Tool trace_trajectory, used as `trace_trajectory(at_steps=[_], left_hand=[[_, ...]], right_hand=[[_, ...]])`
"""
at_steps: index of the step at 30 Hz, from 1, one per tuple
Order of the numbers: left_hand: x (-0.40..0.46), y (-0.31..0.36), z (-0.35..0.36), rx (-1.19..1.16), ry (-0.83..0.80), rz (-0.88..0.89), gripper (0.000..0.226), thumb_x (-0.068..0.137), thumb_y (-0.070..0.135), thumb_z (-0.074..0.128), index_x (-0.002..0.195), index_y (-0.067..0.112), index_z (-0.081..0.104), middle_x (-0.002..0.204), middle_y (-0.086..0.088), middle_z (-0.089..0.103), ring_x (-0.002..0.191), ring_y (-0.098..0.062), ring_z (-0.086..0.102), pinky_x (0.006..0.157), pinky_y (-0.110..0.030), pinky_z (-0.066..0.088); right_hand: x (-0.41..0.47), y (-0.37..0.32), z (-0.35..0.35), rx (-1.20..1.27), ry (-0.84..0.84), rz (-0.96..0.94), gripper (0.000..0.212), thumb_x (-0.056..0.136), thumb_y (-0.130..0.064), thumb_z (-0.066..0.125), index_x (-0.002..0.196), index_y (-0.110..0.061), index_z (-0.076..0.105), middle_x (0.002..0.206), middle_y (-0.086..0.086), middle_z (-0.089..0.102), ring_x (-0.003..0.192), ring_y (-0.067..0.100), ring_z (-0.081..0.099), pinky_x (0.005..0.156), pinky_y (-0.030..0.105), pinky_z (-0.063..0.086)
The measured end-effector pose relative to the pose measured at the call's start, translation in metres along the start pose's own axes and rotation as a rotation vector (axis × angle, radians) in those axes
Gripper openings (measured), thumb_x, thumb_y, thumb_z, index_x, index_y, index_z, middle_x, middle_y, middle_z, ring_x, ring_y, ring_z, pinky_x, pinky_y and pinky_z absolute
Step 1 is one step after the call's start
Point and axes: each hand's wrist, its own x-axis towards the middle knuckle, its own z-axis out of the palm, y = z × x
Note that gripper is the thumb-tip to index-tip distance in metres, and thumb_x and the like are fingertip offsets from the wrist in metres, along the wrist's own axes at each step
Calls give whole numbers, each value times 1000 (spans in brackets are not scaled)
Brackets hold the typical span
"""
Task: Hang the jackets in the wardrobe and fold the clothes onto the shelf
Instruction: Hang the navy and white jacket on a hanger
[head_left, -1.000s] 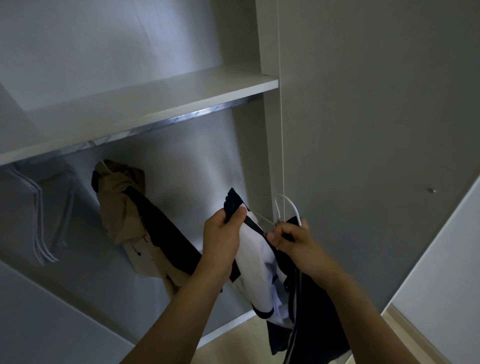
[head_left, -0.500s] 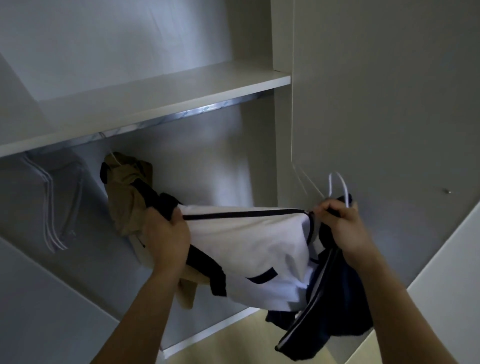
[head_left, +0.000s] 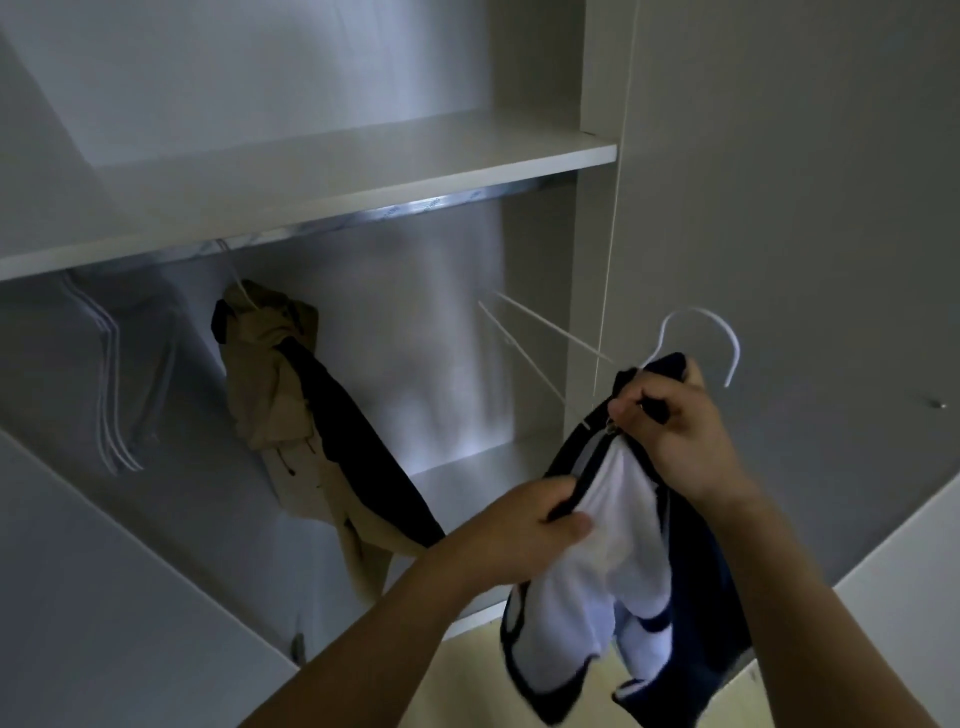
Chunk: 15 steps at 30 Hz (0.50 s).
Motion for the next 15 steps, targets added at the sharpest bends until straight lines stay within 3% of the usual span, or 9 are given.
trace_trajectory(at_steps=[2, 4, 6, 10, 13, 15], left_hand=[[-1, -7, -8, 172, 47, 22, 30, 94, 40, 48, 110, 17, 58, 104, -4, 66, 95, -18, 64, 86, -42, 54], [-4, -13, -17, 263, 58, 0, 15, 98, 36, 47, 93, 25, 55, 89, 3, 62, 79, -13, 60, 70, -34, 52], [-10, -14, -19, 371, -8, 9, 18, 100, 33, 44, 82, 31, 45, 79, 11, 51, 71, -8, 51, 58, -25, 38], [-36, -33, 4, 617, -178, 28, 12, 97, 30, 42, 102, 22, 50, 81, 4, 48, 69, -16, 45, 53, -26, 26], [-39, -46, -6, 524, -403, -178, 15, 99, 27, 44, 102, 14, 52, 96, -5, 57, 73, -13, 45, 58, -23, 34], [-21, -48, -25, 260, -488, -292, 15, 97, 18, 50, 109, 14, 59, 109, -6, 58, 85, -10, 52, 69, -12, 41]], right_hand=[[2, 5, -4, -95, -32, -28, 25, 82, 1, 71, 67, -18, 63, 95, -14, 49, 84, -13, 49, 75, -1, 36], [1, 10, -1, -178, -111, -51, 23, 82, 0, 71, 68, -16, 63, 96, -24, 55, 80, -14, 51, 71, 2, 40], [-1, 15, 3, -227, -149, -16, 21, 83, -1, 71, 69, -15, 64, 98, -12, 48, 81, -8, 51, 75, 1, 38], [9, 21, -12, -251, -36, 71, 17, 84, -1, 70, 73, -12, 66, 110, 19, 39, 90, 5, 39, 89, -3, 27], [16, 15, -24, -202, -71, 105, 12, 87, -6, 68, 74, -6, 67, 113, 26, 48, 89, -7, 41, 87, -2, 29], [16, 5, -23, -133, -119, 101, 13, 88, -7, 66, 77, -2, 68, 109, 24, 54, 92, -10, 44, 84, 1, 32]])
